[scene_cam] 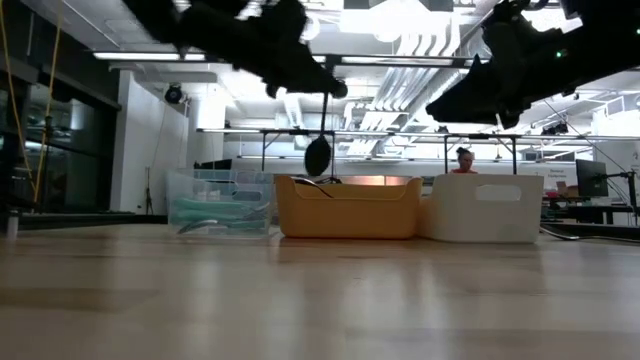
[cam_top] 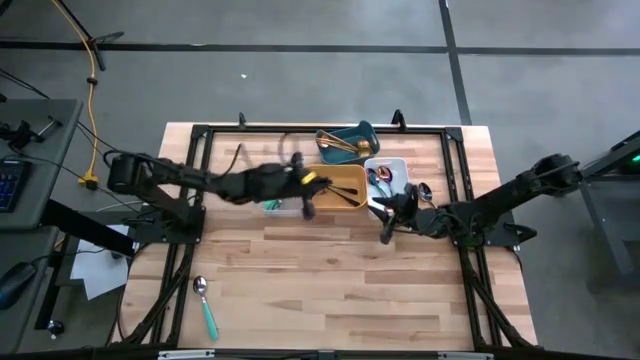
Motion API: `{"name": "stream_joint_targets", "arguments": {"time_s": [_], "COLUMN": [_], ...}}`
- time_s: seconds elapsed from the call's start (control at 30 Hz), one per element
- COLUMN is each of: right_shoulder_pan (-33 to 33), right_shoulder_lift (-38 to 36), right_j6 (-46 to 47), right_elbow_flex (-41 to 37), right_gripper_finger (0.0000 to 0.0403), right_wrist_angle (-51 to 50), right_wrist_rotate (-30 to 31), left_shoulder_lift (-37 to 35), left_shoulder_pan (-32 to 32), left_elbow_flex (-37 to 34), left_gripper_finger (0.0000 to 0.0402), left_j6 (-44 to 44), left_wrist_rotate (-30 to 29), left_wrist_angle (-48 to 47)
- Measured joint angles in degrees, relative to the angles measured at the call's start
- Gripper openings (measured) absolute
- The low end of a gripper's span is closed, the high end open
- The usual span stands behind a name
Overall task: Sort silverware by color (type)
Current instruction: Put the silver spoon into the orange bin
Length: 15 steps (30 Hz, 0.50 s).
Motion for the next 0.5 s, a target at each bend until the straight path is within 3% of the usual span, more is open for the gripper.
{"name": "stream_joint_targets", "arguments": {"time_s": [0.13, 0.23, 0.5], "right_shoulder_pan": [-0.39, -0.37, -0.32], "right_shoulder_lift": [0.0, 0.0, -0.47], "right_j6": [-0.95, -2.43, -4.4], "right_elbow_flex": [0.0, 0.0, 0.01], "right_gripper_finger": [0.0119, 0.0119, 0.0119], "right_wrist_angle": [-0.33, -0.86, -0.63], "right_wrist_rotate": [0.02, 0.0, -0.27], "left_shoulder_lift": [3.6, 7.2, 14.53], "left_shoulder_pan": [1.47, 1.77, 1.15], "left_elbow_flex": [12.5, 19.35, 25.37], "left_gripper_finger": [0.0, 0.0, 0.0], "left_j6": [5.09, 8.41, 11.95], "left_wrist_rotate": [-0.17, -0.2, 2.08], "left_wrist_angle": [-20.56, -29.91, -34.97]}}
